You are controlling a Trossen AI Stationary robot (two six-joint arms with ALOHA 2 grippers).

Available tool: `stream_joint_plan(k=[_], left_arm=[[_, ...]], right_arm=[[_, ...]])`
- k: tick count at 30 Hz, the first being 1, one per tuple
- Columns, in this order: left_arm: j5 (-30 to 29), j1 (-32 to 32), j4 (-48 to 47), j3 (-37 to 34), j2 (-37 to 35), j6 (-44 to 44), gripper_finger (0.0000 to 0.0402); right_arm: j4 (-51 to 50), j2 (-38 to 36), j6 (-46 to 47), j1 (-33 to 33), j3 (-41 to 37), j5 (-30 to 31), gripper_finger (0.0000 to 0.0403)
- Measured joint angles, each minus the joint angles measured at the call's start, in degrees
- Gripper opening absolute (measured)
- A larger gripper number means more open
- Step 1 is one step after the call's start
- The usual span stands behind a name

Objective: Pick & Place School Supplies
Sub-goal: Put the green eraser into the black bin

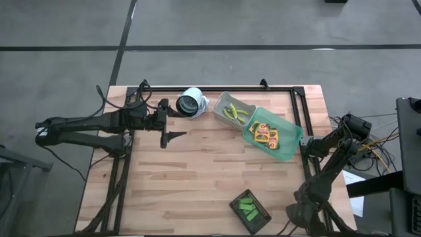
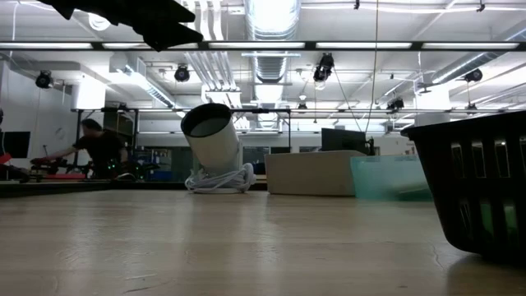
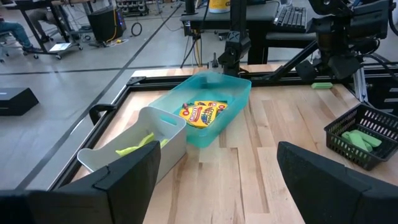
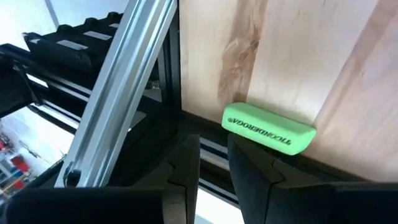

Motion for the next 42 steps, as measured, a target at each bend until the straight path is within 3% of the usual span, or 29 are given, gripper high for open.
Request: stream_joint_plan(k=[10,19,34,39,42], left_arm=[[0.0,0.0,0.0,0.0,0.0,0.0,0.0328],[0.0,0.0,0.0,0.0,0.0,0.0,0.0328],[0.0,0.0,-0.1,0.0,0.0,0.0,0.0328],[0.0,0.0,-0.1,0.0,0.0,0.0,0.0328],[0.0,0.0,-0.1,0.0,0.0,0.0,0.0328]], right_arm=[[-0.2,0.0,-5.4,0.5,-0.4,4.1,0.0082],[-0.6,-0.9,-25.7,-0.1,-0.1,5.6,0.0066],[-0.5,-13.9,-48.1,-11.1,-0.1,11.3,0.0061],[-2.3,-18.5,-50.1,-14.6,-0.1,17.6,0.0061],[-2.6,-21.2,-49.9,-15.7,-0.1,17.9,0.0061]])
